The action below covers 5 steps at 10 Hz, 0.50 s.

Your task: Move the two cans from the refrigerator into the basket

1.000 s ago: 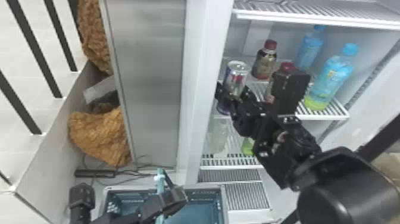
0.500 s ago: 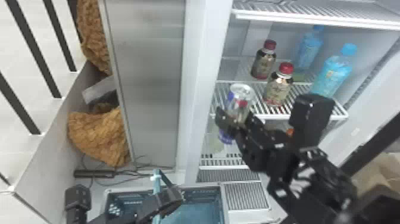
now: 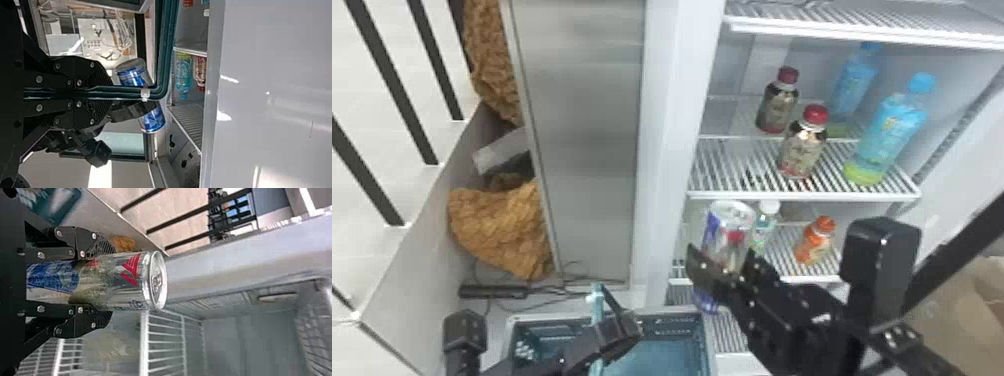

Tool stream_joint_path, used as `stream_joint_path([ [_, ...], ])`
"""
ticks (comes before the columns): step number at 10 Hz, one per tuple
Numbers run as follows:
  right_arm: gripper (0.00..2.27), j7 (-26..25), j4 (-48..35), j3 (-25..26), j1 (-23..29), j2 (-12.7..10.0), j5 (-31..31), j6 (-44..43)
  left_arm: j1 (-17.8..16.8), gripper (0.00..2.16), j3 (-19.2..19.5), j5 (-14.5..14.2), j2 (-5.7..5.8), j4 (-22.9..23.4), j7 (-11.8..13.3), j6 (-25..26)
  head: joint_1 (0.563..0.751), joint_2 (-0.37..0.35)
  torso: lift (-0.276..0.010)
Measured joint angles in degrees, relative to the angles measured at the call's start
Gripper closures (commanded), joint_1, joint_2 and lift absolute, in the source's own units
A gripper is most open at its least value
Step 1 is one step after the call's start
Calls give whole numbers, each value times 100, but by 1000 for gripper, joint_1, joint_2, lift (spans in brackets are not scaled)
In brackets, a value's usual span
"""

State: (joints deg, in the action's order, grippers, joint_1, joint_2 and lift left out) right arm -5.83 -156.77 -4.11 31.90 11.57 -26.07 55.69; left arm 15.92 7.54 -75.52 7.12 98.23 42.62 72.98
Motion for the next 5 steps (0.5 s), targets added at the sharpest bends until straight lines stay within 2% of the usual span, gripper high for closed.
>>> stream_joint_path([
  [5, 1219, 343, -255, 0, 596, -37, -333, 701, 7, 1191, 29, 0, -8, 0, 8, -16, 695, -80, -31],
])
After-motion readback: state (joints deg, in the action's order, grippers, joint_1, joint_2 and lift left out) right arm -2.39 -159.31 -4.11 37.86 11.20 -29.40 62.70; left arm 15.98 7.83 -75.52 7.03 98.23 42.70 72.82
